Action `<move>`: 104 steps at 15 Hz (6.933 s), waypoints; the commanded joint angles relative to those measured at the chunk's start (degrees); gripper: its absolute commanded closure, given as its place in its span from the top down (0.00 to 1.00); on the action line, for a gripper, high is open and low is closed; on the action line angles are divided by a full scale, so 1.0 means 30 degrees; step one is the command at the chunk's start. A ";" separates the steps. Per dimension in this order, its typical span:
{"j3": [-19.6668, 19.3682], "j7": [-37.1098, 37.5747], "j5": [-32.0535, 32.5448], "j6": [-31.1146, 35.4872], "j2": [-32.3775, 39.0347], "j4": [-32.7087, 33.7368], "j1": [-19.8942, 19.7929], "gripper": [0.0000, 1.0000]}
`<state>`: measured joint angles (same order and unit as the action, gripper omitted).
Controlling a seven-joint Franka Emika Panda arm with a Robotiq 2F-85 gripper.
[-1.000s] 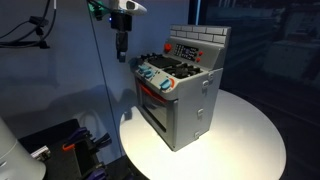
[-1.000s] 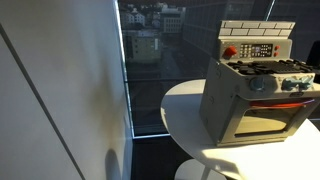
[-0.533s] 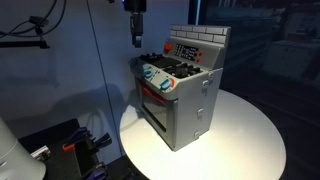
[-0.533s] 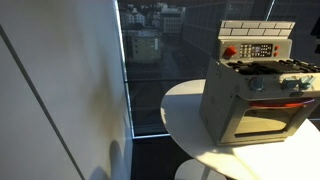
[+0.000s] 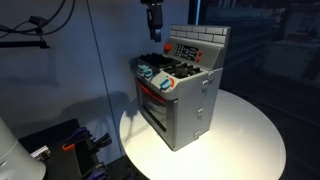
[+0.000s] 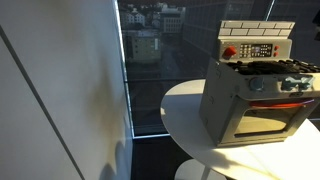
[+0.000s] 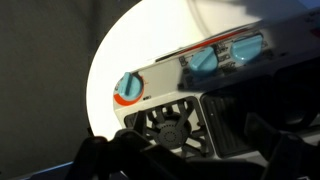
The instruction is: Press the top switch on the stove
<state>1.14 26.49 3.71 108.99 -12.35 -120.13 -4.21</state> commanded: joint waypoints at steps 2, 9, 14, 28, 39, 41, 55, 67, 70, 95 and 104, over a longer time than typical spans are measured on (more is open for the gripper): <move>-0.0475 -0.0472 0.0489 0.1716 0.1124 0.0801 -0.0287 1.00; -0.0942 -0.0655 0.0241 0.3512 0.1653 0.0420 -0.0177 1.00; -0.1023 -0.0699 0.0241 0.3625 0.1816 0.0616 -0.0180 1.00; -0.1670 -0.1097 -0.0264 0.6105 0.3126 0.1228 -0.0374 1.00; -0.2168 -0.1465 -0.0526 0.8567 0.4785 0.1985 -0.0437 1.00; -0.2195 -0.1690 -0.0804 0.9019 0.4876 0.1865 -0.0438 1.00; -0.2445 -0.2132 -0.1419 1.0223 0.5243 0.1543 -0.0470 1.00; -0.2507 -0.2250 -0.1559 1.0268 0.5870 0.1902 -0.0437 1.00; -0.2509 -0.2236 -0.1540 1.0273 0.6014 0.2046 -0.0428 1.00; -0.2491 -0.2282 -0.1835 1.0304 0.7150 0.3130 -0.0382 1.00; -0.2486 -0.2499 -0.2054 1.0407 0.7399 0.3254 -0.0383 1.00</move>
<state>-6.25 21.08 -0.86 140.22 8.60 -112.31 -5.24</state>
